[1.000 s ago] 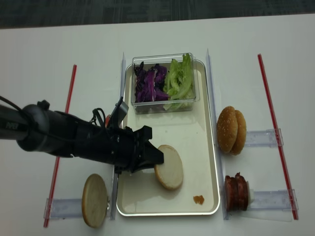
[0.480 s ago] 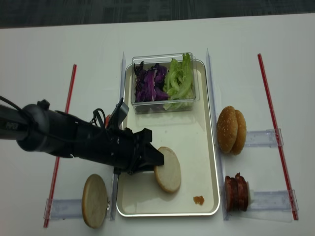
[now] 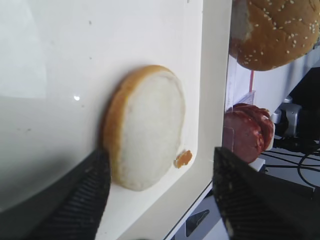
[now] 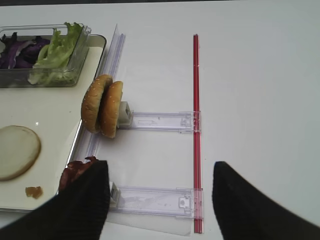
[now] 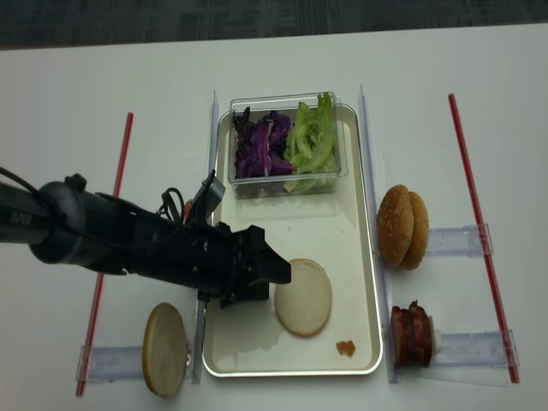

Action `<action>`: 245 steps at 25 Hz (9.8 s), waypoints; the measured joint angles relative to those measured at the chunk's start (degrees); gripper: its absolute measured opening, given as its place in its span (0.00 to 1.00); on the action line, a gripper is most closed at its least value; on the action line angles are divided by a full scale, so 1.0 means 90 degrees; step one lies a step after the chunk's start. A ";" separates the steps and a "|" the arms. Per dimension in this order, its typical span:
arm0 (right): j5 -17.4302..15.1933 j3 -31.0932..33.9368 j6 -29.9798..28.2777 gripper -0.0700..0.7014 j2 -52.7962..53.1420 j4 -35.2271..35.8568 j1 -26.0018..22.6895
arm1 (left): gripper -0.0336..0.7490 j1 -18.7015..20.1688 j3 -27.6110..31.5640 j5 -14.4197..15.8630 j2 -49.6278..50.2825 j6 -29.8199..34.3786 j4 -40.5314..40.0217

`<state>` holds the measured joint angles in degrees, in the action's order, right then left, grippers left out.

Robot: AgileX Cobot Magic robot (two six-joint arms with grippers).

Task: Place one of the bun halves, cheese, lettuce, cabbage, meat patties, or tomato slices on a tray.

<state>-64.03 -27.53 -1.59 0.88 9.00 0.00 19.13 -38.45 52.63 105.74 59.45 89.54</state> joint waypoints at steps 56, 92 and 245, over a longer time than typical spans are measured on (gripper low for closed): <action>-0.0012 0.0000 0.0011 0.68 0.0000 0.0000 0.0000 | 0.62 0.0000 -0.1147 0.0364 -0.1740 -0.3661 -0.4334; -0.0012 0.0000 0.0011 0.68 0.0000 0.0000 0.0000 | 0.62 0.0000 -0.3262 0.1866 -0.1740 -0.6516 -0.8025; -0.0012 0.0000 0.0011 0.68 0.0000 0.0000 0.0000 | 0.58 -0.1842 0.1086 0.1607 -1.1374 -0.7373 -1.0679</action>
<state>-64.14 -27.53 -1.49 0.88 9.00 0.00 2.55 -28.68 67.10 3.38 -6.91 -6.58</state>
